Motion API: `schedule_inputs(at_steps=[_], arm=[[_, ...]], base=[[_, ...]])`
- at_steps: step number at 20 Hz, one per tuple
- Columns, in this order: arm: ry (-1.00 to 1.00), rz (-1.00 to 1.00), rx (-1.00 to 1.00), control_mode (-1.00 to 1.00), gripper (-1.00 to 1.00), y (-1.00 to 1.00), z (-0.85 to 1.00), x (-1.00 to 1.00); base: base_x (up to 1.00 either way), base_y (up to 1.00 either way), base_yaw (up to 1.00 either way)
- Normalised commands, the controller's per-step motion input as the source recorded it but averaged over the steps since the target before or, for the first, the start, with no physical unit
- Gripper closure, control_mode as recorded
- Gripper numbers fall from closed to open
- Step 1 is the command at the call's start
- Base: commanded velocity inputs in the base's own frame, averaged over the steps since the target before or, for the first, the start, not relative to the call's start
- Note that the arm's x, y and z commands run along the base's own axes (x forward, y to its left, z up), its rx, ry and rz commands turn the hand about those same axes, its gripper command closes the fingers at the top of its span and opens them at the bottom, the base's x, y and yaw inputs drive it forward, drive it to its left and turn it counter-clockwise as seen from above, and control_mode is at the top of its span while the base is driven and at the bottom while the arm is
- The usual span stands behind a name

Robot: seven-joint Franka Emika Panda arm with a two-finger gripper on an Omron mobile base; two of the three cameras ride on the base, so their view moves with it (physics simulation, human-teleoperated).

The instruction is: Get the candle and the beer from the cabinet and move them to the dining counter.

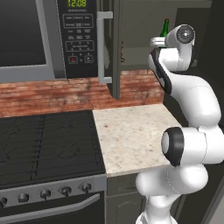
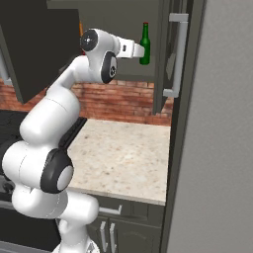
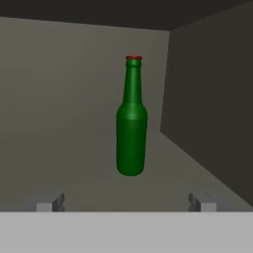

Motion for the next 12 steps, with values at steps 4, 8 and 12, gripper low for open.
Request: schedule_inputs(at_steps=[4, 8, 12], arm=[[0.0, 0.0, 0.0, -1.0, -1.0, 0.0, 0.0, 0.03], [0.0, 0.0, 0.0, -1.0, -1.0, 0.0, -0.02, 0.09], [0.0, 0.0, 0.01, -1.0, -1.0, -0.01, -0.04, 0.15]], base=[[0.0, 0.0, 0.0], [0.0, 0.0, 0.0], [0.0, 0.0, 0.0]])
